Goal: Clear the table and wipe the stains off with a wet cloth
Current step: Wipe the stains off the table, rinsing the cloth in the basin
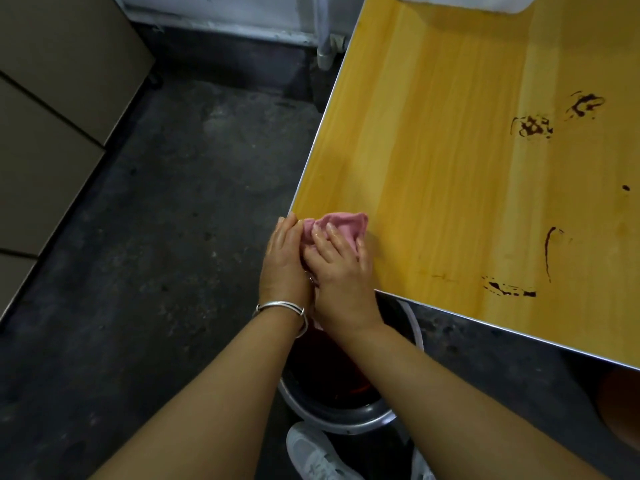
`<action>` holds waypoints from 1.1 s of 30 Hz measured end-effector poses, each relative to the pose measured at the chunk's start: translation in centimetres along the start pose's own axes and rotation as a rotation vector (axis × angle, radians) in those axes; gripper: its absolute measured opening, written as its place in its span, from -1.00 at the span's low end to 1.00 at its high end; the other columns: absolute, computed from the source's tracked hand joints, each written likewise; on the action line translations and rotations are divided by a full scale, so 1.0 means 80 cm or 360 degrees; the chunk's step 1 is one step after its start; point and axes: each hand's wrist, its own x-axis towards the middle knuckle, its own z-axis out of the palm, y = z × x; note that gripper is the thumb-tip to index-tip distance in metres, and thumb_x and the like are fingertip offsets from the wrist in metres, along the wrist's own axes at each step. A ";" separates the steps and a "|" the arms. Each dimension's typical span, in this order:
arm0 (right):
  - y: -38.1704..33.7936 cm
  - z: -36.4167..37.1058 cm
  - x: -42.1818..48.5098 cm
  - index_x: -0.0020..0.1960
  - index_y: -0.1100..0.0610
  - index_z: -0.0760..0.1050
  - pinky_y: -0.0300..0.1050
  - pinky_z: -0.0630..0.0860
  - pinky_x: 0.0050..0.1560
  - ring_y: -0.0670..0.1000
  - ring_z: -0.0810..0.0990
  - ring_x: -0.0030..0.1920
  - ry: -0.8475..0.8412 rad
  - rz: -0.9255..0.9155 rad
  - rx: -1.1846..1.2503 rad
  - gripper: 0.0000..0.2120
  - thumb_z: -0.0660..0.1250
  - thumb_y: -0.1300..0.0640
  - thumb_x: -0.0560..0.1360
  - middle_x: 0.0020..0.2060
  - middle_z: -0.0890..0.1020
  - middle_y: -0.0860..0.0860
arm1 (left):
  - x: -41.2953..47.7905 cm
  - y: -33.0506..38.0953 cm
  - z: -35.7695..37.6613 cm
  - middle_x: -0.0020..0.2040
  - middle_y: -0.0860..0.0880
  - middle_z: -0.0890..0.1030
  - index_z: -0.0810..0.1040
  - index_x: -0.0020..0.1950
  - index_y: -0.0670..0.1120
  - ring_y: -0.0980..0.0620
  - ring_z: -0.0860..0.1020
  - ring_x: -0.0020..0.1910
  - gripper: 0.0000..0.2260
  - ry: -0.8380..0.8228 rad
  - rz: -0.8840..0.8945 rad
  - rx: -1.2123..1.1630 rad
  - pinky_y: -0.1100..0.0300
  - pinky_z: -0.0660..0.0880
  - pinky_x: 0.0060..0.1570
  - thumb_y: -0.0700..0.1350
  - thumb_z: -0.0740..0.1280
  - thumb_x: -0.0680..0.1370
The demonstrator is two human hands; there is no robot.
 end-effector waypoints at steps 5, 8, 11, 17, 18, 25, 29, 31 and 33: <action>0.072 -0.036 -0.039 0.32 0.07 0.46 0.26 0.09 0.42 0.12 0.34 0.41 -0.0033 0.0096 -0.0070 -0.51 0.03 0.14 0.44 0.35 0.46 0.04 | -0.005 0.007 -0.002 0.51 -0.07 0.15 0.24 0.43 -0.19 0.00 0.03 0.51 -0.46 -0.0080 -0.0001 0.0121 0.22 -0.01 0.44 -0.42 0.22 0.46; 0.098 -0.053 -0.062 0.34 0.15 0.43 0.28 0.03 0.44 0.15 0.25 0.45 0.0108 0.0430 -0.0076 -0.55 0.11 0.20 0.47 0.39 0.39 0.09 | -0.006 0.017 0.001 0.52 -0.05 0.09 0.18 0.46 -0.18 0.01 -0.02 0.51 -0.40 -0.0063 -0.0063 0.0170 0.15 -0.02 0.48 -0.43 0.22 0.45; 0.075 -0.039 -0.045 0.34 0.19 0.43 0.31 0.04 0.42 0.20 0.27 0.44 0.0153 0.0573 -0.0073 -0.51 0.17 0.29 0.41 0.38 0.40 0.13 | -0.005 0.019 0.004 0.52 -0.06 0.09 0.18 0.46 -0.18 0.00 -0.02 0.51 -0.43 -0.0047 -0.0065 0.0252 0.14 -0.01 0.48 -0.40 0.22 0.47; 0.055 -0.028 -0.030 0.24 0.14 0.53 0.31 0.21 0.34 0.18 0.44 0.34 0.0042 0.0059 -0.0023 -0.55 0.06 0.14 0.44 0.27 0.53 0.12 | -0.002 0.022 0.015 0.51 -0.13 0.14 0.22 0.42 -0.23 -0.05 0.04 0.51 -0.55 0.0018 -0.0089 0.0411 0.13 0.00 0.46 -0.27 0.22 0.55; 0.066 -0.034 -0.034 0.27 0.15 0.50 0.30 0.19 0.36 0.18 0.41 0.36 0.0058 0.0077 -0.0042 -0.55 0.04 0.14 0.46 0.30 0.51 0.12 | -0.002 0.024 0.015 0.51 -0.12 0.13 0.21 0.42 -0.22 -0.05 0.03 0.51 -0.56 0.0013 -0.0097 0.0436 0.12 -0.01 0.46 -0.27 0.21 0.55; 0.071 -0.035 0.001 0.37 0.18 0.39 0.26 -0.01 0.45 0.15 0.22 0.47 0.0139 0.0518 -0.0007 -0.50 0.05 0.15 0.46 0.41 0.36 0.12 | 0.002 0.029 0.015 0.45 -0.11 0.23 0.34 0.30 -0.20 -0.08 0.12 0.46 -0.68 0.0077 -0.0114 0.0456 0.09 0.12 0.40 -0.27 0.21 0.54; 0.063 -0.024 0.002 0.23 0.11 0.53 0.31 0.24 0.33 0.16 0.44 0.34 -0.0081 -0.0176 0.0012 -0.57 0.13 0.15 0.41 0.29 0.52 0.11 | 0.007 0.031 0.012 0.38 -0.12 0.33 0.40 0.24 -0.18 -0.12 0.23 0.37 -0.73 0.0118 -0.0141 0.0408 0.06 0.26 0.26 -0.24 0.20 0.54; 0.083 -0.031 0.005 0.24 0.12 0.52 0.30 0.20 0.36 0.19 0.41 0.36 -0.0051 -0.0270 0.0009 -0.58 0.21 0.19 0.39 0.30 0.51 0.13 | 0.007 0.032 0.010 0.36 -0.10 0.33 0.38 0.26 -0.16 -0.11 0.25 0.34 -0.69 0.0116 -0.0132 0.0402 0.07 0.26 0.25 -0.27 0.20 0.52; 0.092 -0.038 0.026 0.29 0.19 0.47 0.31 0.12 0.39 0.23 0.35 0.39 0.0061 -0.0035 -0.0021 -0.49 0.25 0.21 0.33 0.34 0.45 0.19 | 0.010 0.030 0.006 0.35 -0.08 0.33 0.36 0.27 -0.13 -0.09 0.25 0.33 -0.65 0.0123 -0.0119 0.0415 0.10 0.26 0.25 -0.30 0.19 0.49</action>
